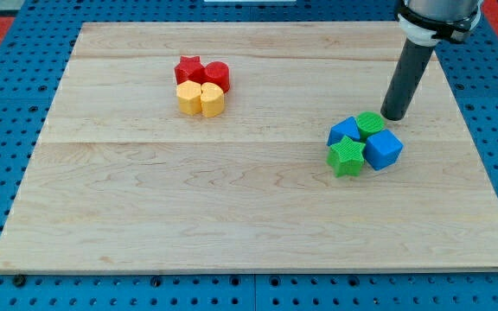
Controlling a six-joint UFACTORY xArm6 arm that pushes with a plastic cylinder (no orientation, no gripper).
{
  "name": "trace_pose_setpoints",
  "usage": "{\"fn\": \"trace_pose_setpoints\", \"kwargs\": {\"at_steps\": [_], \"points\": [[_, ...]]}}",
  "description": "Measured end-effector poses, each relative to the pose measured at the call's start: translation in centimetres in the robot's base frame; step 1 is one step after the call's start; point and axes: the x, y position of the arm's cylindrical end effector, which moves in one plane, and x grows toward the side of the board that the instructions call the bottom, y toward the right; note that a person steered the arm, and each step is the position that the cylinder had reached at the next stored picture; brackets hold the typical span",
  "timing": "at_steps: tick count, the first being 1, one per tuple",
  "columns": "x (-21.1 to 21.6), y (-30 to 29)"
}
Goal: Slide the yellow hexagon to the bottom left
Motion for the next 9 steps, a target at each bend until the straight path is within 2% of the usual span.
{"fn": "trace_pose_setpoints", "kwargs": {"at_steps": [1, 2, 3, 4, 8, 9], "points": [[0.0, 0.0], [-2.1, -0.8], [-2.6, -9.0], [-2.6, -14.2], [-4.3, -17.2], [-4.3, -20.2]]}}
